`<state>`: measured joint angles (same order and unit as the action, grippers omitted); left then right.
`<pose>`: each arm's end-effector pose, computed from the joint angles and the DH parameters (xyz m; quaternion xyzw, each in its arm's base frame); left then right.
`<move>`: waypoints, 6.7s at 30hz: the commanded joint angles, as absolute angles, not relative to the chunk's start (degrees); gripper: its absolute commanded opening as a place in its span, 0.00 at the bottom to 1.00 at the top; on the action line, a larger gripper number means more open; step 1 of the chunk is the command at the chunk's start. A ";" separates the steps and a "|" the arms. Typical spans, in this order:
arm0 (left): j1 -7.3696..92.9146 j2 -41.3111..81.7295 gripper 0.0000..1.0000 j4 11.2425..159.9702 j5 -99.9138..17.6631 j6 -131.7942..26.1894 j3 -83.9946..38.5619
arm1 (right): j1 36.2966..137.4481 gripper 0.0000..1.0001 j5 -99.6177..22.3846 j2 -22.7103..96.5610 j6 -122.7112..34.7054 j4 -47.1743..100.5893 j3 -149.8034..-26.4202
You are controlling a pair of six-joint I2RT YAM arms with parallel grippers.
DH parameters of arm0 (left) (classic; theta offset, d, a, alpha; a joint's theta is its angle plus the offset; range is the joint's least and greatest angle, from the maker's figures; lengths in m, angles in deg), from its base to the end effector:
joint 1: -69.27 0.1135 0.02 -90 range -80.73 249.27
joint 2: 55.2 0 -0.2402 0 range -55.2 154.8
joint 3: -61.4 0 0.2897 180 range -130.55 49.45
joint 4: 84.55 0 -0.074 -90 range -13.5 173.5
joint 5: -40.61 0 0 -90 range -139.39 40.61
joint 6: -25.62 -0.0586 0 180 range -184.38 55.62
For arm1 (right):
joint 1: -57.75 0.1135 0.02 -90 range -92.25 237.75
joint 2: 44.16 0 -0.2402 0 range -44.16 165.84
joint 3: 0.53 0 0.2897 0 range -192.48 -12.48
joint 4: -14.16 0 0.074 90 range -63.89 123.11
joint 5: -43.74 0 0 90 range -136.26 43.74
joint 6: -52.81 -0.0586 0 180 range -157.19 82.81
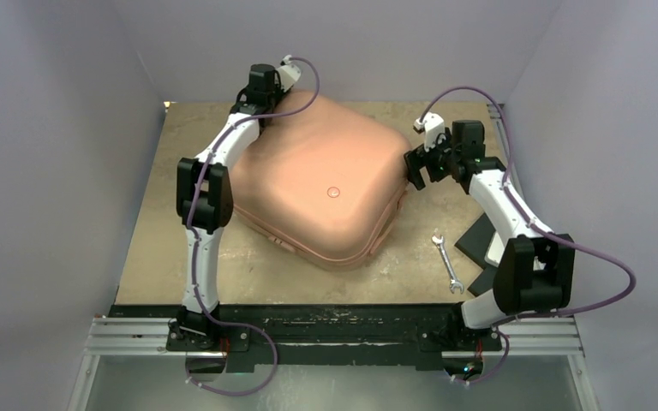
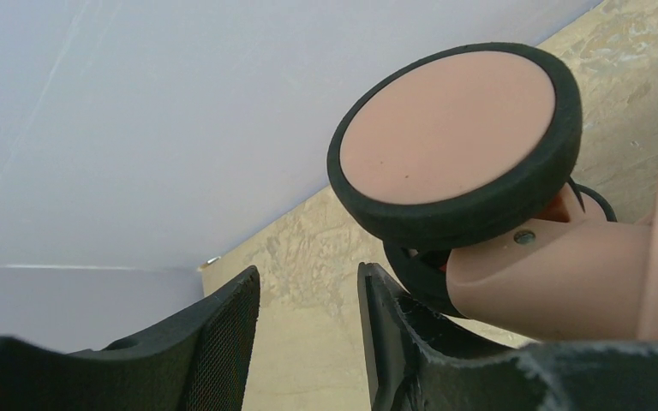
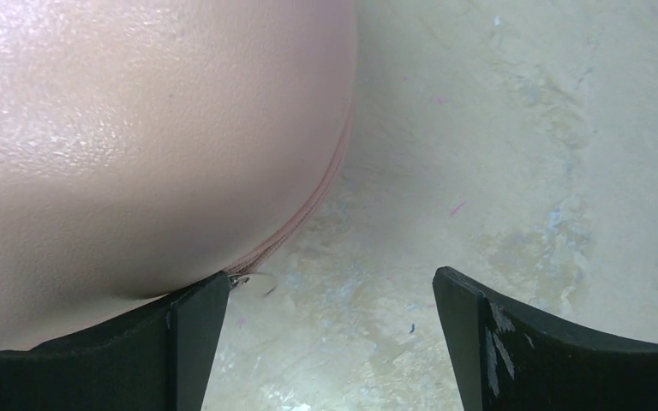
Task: Pack the luggage
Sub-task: Zip the luggage at the center of the board.
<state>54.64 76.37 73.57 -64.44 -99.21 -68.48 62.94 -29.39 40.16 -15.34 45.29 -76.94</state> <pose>0.5734 -0.1340 0.2324 0.2818 0.7834 0.2031 0.5154 0.3811 0.0517 0.2307 -0.2701 0.8535 0.0694 0.4402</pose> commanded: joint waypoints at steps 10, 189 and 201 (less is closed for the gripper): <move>47.39 80.55 0.46 67.11 -49.83 -104.95 -69.95 | 61.84 0.94 -7.05 34.48 -6.33 40.59 -65.99; 19.39 86.82 0.48 41.85 -37.02 -129.37 -74.77 | 39.95 0.00 -16.50 38.57 -35.20 -9.54 -52.41; 17.58 86.03 0.45 41.79 -35.82 -126.00 -74.64 | 41.83 0.00 -1.87 48.62 -28.07 -3.57 -62.71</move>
